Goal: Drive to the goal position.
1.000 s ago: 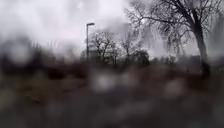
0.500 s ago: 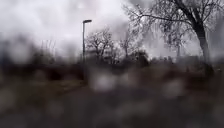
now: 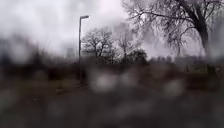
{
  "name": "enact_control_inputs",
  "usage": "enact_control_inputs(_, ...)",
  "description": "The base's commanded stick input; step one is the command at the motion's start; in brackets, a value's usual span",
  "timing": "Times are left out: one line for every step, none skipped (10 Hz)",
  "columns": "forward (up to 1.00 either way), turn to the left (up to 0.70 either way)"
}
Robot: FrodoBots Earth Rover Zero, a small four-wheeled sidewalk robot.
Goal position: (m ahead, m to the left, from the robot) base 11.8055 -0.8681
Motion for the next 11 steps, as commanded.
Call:
enact_control_inputs(1.0, 0.4)
enact_control_inputs(1.0, 0.22)
enact_control_inputs(1.0, 0.07)
enact_control_inputs(1.0, 0.03)
enact_control_inputs(1.0, 0.0)
enact_control_inputs(1.0, 0.0)
enact_control_inputs(1.0, 0.0)
enact_control_inputs(1.0, 0.0)
enact_control_inputs(1.0, 0.0)
enact_control_inputs(1.0, 0.0)
enact_control_inputs(1.0, 0.0)
